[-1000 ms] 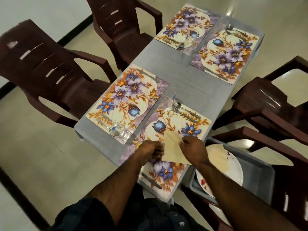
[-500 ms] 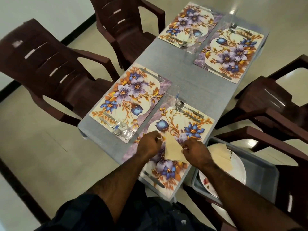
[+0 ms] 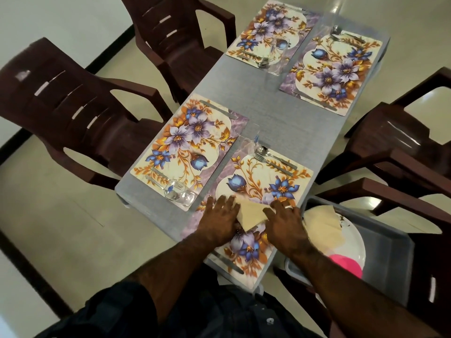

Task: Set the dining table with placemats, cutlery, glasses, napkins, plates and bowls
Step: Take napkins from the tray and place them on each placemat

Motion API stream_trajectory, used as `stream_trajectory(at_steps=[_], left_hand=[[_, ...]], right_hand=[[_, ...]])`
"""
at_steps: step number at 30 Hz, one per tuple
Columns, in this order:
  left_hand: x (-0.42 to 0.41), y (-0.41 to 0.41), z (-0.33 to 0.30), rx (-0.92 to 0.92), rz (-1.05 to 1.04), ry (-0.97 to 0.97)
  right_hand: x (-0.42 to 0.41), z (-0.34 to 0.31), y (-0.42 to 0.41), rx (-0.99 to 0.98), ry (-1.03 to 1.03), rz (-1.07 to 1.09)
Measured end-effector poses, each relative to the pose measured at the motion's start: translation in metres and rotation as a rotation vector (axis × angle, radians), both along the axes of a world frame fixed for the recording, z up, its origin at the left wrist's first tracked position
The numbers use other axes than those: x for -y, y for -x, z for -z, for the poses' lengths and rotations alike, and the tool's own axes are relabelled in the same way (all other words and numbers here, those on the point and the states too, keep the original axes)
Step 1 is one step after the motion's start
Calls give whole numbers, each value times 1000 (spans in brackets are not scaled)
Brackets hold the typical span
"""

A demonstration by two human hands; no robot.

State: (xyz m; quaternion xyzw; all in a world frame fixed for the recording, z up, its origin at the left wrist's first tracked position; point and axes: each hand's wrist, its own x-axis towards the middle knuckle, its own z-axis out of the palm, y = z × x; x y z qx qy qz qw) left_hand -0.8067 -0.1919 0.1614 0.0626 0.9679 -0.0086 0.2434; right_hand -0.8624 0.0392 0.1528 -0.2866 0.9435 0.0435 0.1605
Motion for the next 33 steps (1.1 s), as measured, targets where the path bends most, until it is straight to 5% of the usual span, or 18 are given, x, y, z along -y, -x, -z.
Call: stream_trajectory(at_steps=[17,29,33], left_hand=[[7,-11,20,-81,-115,-25],[14,-12,21,-35,-120,-36],[9,-13,22,-72,-102,-57]], right_hand=[[39,30,-5,92,81,-52],[-35,30,9,33,30,209],[-12,29,-1,52,65,117]])
